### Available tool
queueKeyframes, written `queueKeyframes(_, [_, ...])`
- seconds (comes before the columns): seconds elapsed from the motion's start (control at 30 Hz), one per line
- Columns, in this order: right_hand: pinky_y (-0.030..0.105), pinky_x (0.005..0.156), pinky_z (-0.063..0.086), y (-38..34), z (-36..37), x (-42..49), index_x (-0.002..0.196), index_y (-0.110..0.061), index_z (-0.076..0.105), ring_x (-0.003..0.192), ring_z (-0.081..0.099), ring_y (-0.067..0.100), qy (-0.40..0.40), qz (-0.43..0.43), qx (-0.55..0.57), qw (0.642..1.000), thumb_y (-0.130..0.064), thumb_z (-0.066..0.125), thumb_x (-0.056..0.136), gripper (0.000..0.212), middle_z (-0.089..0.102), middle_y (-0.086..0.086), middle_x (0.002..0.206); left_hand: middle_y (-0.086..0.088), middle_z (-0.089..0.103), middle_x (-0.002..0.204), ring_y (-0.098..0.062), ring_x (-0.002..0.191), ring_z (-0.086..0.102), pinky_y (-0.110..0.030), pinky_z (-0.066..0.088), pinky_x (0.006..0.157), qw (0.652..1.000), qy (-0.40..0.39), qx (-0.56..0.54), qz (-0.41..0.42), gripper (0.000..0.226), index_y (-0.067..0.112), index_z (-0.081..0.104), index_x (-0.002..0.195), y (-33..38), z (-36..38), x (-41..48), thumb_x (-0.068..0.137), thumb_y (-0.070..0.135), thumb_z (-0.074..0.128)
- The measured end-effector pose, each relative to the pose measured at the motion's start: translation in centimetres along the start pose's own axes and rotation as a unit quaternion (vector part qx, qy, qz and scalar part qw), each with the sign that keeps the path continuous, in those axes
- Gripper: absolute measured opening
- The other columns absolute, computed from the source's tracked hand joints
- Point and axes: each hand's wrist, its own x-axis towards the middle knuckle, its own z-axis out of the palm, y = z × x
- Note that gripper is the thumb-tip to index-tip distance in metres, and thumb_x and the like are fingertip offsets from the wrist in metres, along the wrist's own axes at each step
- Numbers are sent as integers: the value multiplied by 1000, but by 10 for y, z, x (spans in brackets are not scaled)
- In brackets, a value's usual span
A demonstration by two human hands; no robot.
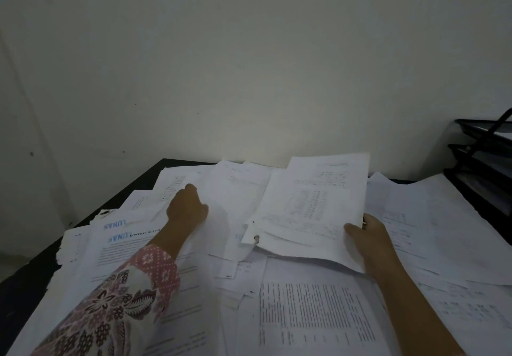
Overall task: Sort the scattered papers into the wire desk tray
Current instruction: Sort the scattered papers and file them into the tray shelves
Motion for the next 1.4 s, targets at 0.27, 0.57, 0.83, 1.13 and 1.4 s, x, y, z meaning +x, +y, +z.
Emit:
queueKeyframes(0.27, [27,83,39,-10,14,-15,125,-4,55,95,52,17,-39,-18,9,999,-2,51,93,32,59,6,114,-10,52,109,-24,102,51,-26,36,76,980,-128,-147,41,18,8,51,105,19,3,-21,88,12,55])
queueKeyframes(0.57, [34,91,43,-32,-13,-7,130,-1,51,99,52,22,28,-7,40,999,-2,49,94,37,56,11,127,-10,52,119,-19,92,48,-28,41,74,960,-172,-217,47,36,9,47,123,30,2,-49,89,13,57])
queueKeyframes(0.83, [30,86,41,-34,-13,-7,126,1,53,103,53,26,-12,-10,-77,997,-2,51,92,35,56,15,128,-18,56,122,-33,107,55,-40,47,93,911,-264,-315,-44,27,1,52,120,38,-4,-58,99,14,42])
queueKeyframes(1.13, [21,85,34,-23,28,-33,129,-2,45,119,49,25,-104,-38,-218,970,-8,51,92,38,51,13,131,-18,61,118,-31,99,61,-40,53,85,882,-328,-335,-46,39,0,51,122,41,-10,-71,92,22,60])
queueKeyframes(1.4, [22,52,28,-23,25,-21,56,-17,35,54,36,13,-72,-53,-332,939,-31,53,94,44,36,0,58,-14,34,147,-30,124,40,-27,35,90,950,-192,-245,17,60,8,26,146,14,-20,-70,92,3,53])
